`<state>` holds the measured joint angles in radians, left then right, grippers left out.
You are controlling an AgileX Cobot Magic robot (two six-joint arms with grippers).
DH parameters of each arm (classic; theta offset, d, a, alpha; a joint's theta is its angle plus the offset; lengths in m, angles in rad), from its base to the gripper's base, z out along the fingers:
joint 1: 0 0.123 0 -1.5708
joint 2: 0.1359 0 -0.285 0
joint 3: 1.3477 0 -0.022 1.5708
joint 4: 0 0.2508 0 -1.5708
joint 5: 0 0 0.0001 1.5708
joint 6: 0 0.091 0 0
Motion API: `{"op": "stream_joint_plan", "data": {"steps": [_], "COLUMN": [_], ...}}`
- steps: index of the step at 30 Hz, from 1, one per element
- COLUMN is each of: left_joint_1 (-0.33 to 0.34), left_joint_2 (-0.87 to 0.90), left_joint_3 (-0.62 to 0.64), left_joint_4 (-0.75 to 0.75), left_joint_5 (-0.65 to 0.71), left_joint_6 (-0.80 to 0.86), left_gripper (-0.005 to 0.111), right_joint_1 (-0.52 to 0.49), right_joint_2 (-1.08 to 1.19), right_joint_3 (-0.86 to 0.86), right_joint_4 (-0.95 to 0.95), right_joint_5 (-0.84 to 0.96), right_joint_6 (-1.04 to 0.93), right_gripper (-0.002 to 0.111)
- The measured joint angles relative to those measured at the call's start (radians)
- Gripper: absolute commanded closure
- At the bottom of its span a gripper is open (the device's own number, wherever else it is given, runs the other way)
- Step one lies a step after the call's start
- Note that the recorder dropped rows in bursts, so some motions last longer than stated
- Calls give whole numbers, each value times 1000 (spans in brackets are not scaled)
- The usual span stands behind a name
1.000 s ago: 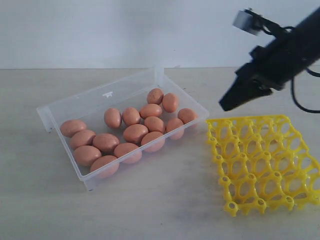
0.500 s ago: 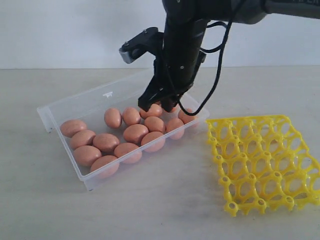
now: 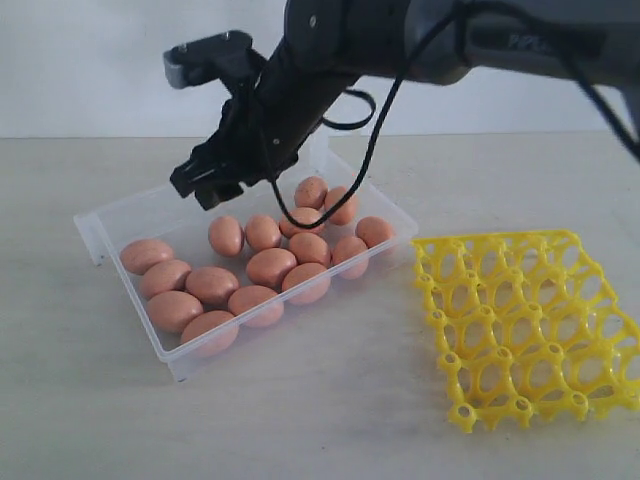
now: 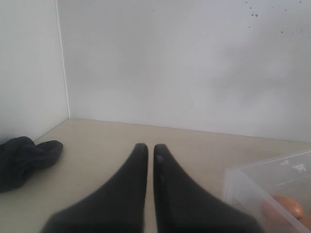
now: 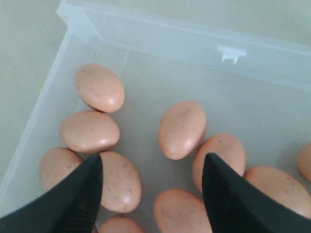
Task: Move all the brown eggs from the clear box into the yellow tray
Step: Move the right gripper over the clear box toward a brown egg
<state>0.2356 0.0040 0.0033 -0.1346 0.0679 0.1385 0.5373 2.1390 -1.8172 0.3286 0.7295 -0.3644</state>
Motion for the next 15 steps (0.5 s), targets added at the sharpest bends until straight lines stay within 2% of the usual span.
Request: {"op": "stream_joint_plan", "data": {"steps": [15], "left_joint_1": [0], "left_joint_2": [0], "left_joint_3": [0], "left_joint_4": [0], "left_joint_5": [0], "left_joint_6": [0], "left_gripper": [103], "right_joint_1": [21], "right_joint_2": [149], "right_joint_3": [2], "right_joint_4": [62], "right_joint_5": [-247], "right_joint_6": [73], "right_gripper": [57]}}
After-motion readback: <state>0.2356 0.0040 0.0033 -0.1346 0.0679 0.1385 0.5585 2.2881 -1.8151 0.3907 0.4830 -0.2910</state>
